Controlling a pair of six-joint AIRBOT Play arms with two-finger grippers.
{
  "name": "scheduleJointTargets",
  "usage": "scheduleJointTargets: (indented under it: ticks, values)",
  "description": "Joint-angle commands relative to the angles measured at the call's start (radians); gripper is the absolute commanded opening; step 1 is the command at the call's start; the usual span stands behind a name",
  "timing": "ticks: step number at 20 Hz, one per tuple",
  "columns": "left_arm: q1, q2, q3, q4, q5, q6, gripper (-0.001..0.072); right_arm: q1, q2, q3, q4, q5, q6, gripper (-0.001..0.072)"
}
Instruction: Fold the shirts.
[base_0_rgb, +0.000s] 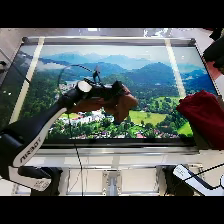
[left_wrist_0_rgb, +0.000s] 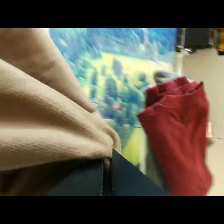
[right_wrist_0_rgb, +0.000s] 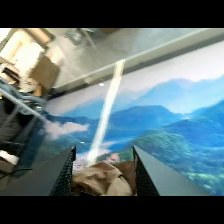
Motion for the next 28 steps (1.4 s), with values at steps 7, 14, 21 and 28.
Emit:
scheduleJointTargets:
  ticks: [7,14,21,28]
  values:
    - [0.437,0.133,0.004,-0.342,-0.237,0.455,0.0523,0.0,0.0,-0.001,-0.429,0.008,-0.056,0.0406]
    - [0.99,0.436,-0.339,0.15,-0.514,0.187,0.0502,0.0,0.007,-0.138,-0.366,0.142,-0.051,0.0404]
    - [1.086,0.612,-0.896,0.087,-0.372,0.225,0.0501,0.241,0.265,-0.824,-0.298,-0.145,-0.024,0.0405]
    - [0.978,0.422,-0.906,-0.148,-0.25,0.371,0.05,0.557,0.338,-1.161,-0.143,-0.36,-0.013,0.0405]
